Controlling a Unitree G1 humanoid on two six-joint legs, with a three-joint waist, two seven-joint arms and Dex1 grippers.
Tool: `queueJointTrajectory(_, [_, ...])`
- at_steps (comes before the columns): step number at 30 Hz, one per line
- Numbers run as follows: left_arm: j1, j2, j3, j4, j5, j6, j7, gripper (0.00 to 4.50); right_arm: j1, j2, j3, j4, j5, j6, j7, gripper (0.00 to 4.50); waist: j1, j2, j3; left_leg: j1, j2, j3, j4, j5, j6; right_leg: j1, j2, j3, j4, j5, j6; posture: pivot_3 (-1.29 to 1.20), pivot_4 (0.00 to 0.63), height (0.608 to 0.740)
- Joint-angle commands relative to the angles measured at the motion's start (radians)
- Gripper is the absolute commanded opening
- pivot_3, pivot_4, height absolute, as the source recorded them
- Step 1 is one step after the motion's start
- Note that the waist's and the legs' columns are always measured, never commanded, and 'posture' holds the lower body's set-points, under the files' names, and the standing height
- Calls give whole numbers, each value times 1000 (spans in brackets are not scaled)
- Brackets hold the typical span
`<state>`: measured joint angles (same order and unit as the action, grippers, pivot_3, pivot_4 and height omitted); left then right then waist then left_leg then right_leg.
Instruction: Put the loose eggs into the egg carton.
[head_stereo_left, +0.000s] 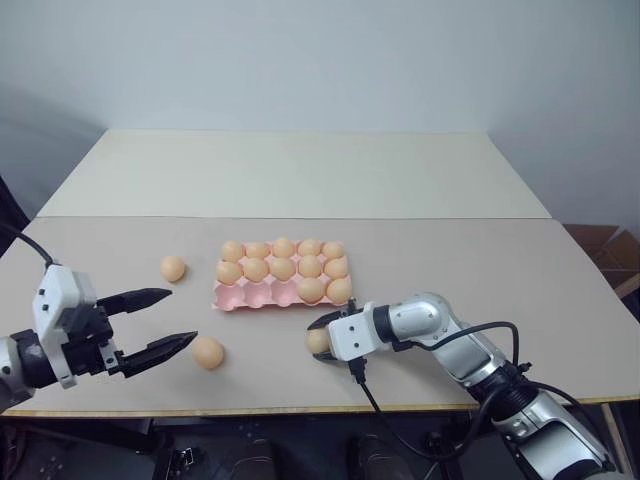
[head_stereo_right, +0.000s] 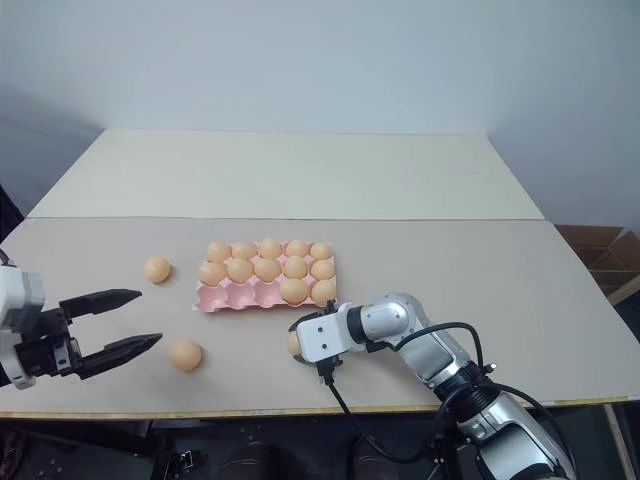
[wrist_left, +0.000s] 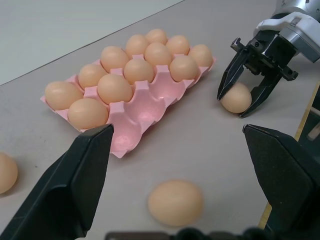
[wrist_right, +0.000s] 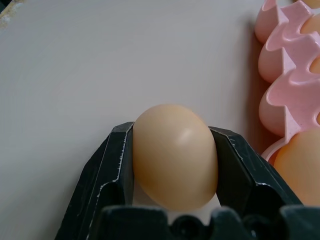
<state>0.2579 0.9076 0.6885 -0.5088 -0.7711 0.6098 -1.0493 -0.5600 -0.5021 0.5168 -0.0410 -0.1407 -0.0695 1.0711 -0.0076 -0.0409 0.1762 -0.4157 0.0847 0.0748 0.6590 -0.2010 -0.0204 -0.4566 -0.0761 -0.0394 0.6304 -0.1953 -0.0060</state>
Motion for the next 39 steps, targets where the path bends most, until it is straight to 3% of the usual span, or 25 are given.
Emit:
queueJointTrajectory(1, [1, -1, 39, -20, -7, -21, 2, 4500, -68, 17, -102, -126, 128, 61, 25, 1998, -1, 0, 0, 0, 0, 0, 0, 0, 0, 0, 0, 0, 0, 0, 0, 0, 150, 740])
queueJointTrajectory(7, [8, -6, 49, -22, -8, -19, 9, 4500, -221, 133, -120, -57, 163, 122, -22, 1998, -12, 0, 0, 1, 1, 0, 0, 0, 0, 0, 1, 0, 2, 1, 2, 0, 150, 740])
queueJointTrajectory(12, [18, -6, 66, -33, -16, -13, 12, 4500, -293, 218, -61, 145, -2, 54, -168, 1998, -5, 0, 0, 0, 1, 0, 0, 0, 0, 0, 0, -1, 1, 2, 2, 0, 150, 740])
queueJointTrajectory(17, [35, -8, 82, -44, -19, -10, 12, 4500, -308, 250, -27, 233, -74, 30, -213, 1998, -7, 0, 0, -1, 0, 1, 0, 0, 0, -1, 0, 0, 0, 2, 2, 0, 150, 740])
queueJointTrajectory(25, [60, -7, 109, -55, -25, -7, 13, 4500, -292, 255, -55, 188, -57, 68, -215, 4465, -9, 0, 0, 0, 1, 0, 0, 0, 0, -1, 0, 0, 2, 2, 2, 0, 150, 740])
queueJointTrajectory(33, [48, 2, 106, -25, -29, -3, 5, 4500, -224, 129, -287, -68, 208, 298, -113, 4465, 0, 0, -1, 0, 0, 0, 0, 0, 0, 0, 0, -1, 0, 2, 3, 0, 150, 740])
queueJointTrajectory(39, [45, 9, 108, 12, -12, -10, -1, 4500, -78, -110, -565, -234, 476, 460, -1, 4465, 5, 0, 0, 0, 0, 1, 0, 0, 0, 0, -1, -1, 0, 0, -1, 0, 150, 740])
